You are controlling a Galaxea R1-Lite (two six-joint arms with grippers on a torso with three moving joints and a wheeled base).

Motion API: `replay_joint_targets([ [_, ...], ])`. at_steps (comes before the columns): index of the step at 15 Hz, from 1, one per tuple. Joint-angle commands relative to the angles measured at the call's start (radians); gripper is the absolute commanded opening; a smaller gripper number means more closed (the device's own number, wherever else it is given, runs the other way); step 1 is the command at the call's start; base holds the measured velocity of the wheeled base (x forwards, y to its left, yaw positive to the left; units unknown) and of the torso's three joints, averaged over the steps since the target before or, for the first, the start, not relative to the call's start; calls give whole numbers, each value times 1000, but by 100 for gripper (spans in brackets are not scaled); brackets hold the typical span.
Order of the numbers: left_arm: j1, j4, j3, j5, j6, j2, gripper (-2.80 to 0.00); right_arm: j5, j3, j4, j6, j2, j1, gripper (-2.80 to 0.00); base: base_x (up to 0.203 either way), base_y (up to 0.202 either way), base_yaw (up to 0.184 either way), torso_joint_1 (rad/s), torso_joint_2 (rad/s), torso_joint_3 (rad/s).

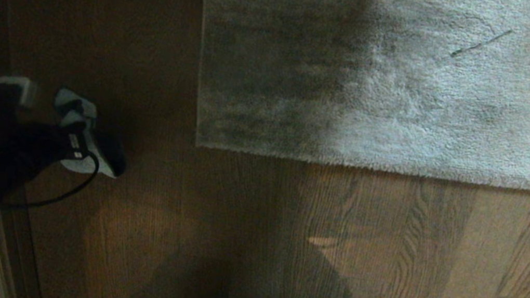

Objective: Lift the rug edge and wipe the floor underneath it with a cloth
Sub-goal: Put down the rag

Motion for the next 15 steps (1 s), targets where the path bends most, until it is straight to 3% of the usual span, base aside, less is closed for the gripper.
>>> replay_joint_targets([
  [1, 10, -7, -22, 1, 4, 10, -280, 0, 0, 0, 0, 1, 0, -280, 0, 0, 0, 0, 0, 0],
  [9, 14, -8, -77, 1, 2, 34, -280, 0, 0, 0, 0, 1, 0, -280, 0, 0, 0, 0, 0, 0],
  [10, 15, -8, -79, 1, 2, 36, -198, 0, 0, 0, 0, 1, 0, -280, 0, 0, 0, 0, 0, 0],
  [11, 16, -8, -79, 1, 2, 40, 0, 0, 0, 0, 0, 1, 0, -280, 0, 0, 0, 0, 0, 0],
  [15, 20, -8, -78, -1, 1, 40, 0, 0, 0, 0, 0, 1, 0, -280, 0, 0, 0, 0, 0, 0],
])
